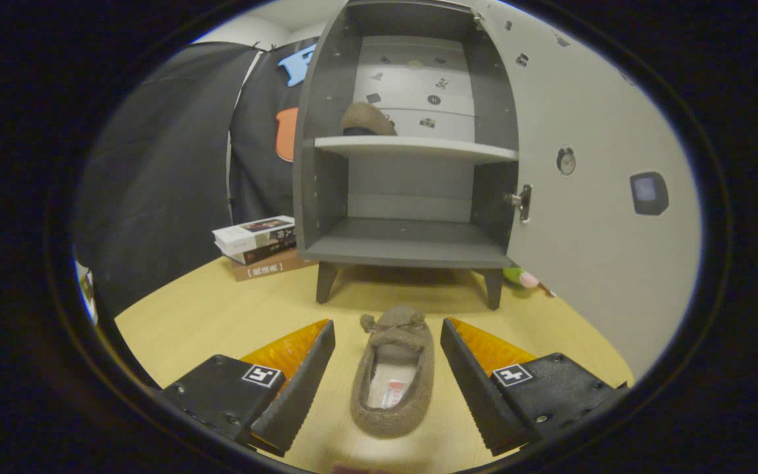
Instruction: Open the shoe cabinet door, grab the shoes and put them into the shoe cabinet, then close the shoe cabinet door.
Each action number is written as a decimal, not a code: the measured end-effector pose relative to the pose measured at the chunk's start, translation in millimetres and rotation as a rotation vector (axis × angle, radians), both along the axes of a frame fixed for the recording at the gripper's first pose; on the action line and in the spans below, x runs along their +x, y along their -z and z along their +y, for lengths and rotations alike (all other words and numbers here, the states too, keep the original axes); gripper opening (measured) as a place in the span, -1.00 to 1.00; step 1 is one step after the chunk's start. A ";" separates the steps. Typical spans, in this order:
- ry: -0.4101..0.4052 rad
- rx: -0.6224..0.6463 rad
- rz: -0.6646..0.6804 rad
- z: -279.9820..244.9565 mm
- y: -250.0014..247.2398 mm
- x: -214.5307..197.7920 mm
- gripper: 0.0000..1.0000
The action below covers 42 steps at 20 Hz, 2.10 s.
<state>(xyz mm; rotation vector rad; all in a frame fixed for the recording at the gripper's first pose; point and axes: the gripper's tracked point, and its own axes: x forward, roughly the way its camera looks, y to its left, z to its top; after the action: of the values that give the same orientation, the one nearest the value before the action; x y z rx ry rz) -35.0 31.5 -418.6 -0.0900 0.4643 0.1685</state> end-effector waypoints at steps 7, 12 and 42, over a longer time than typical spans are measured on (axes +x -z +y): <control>-0.005 0.062 0.139 11.9 46.5 12.9 0.58; -0.075 0.105 0.211 19.9 85.3 26.9 -0.30; -0.194 0.251 -0.159 -3.5 -191.1 -13.1 -0.72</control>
<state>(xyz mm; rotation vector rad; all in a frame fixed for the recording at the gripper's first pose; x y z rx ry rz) -48.0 28.0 -227.5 0.0977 0.2722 0.4055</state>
